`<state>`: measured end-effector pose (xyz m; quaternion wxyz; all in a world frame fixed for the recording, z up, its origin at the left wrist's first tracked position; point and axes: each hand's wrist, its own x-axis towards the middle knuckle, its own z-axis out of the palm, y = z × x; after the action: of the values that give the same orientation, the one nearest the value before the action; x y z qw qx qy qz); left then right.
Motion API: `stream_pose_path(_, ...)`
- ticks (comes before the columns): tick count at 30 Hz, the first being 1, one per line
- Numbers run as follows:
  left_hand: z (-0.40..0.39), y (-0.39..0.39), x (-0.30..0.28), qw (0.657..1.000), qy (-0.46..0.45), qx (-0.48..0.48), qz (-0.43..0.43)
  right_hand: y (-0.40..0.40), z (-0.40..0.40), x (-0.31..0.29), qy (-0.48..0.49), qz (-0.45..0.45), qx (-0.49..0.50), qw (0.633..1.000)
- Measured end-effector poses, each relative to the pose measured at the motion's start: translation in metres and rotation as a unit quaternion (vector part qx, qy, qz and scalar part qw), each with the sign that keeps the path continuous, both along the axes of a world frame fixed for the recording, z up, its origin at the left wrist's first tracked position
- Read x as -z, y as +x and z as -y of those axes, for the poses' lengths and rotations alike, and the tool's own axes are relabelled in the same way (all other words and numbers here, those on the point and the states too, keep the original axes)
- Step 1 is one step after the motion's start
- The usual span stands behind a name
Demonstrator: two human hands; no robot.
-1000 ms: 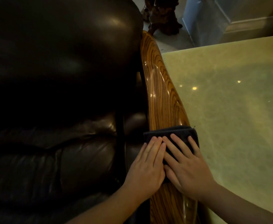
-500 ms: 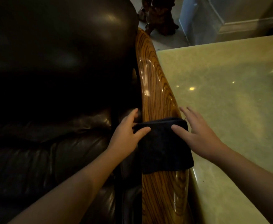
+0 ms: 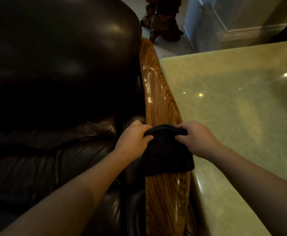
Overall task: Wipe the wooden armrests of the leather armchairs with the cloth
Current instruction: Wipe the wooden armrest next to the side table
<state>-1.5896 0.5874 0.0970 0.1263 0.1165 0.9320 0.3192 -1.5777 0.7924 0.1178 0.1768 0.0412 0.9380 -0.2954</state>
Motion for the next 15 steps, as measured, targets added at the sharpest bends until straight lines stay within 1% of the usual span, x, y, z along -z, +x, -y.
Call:
stream_pose_path(3, 0.004, 0.007, -0.022, 1.0, -0.008, 0.01, 0.006, 0.006, -0.004, -0.019, 0.023, -0.006, -0.016, 1.0)
stream_pose_path(6, 0.005, 0.009, -0.056, 1.0, -0.023, 0.014, 0.011, 0.013, -0.008, -0.048, 0.022, -0.01, -0.019, 1.0)
stream_pose_path(11, 0.013, 0.011, -0.137, 0.999, -0.028, 0.028, -0.009, 0.016, -0.004, -0.112, 0.014, -0.047, -0.019, 0.999)
stream_pose_path(15, 0.023, 0.017, -0.204, 0.998, -0.053, 0.026, -0.019, 0.021, 0.006, -0.174, 0.035, -0.078, -0.048, 0.995)
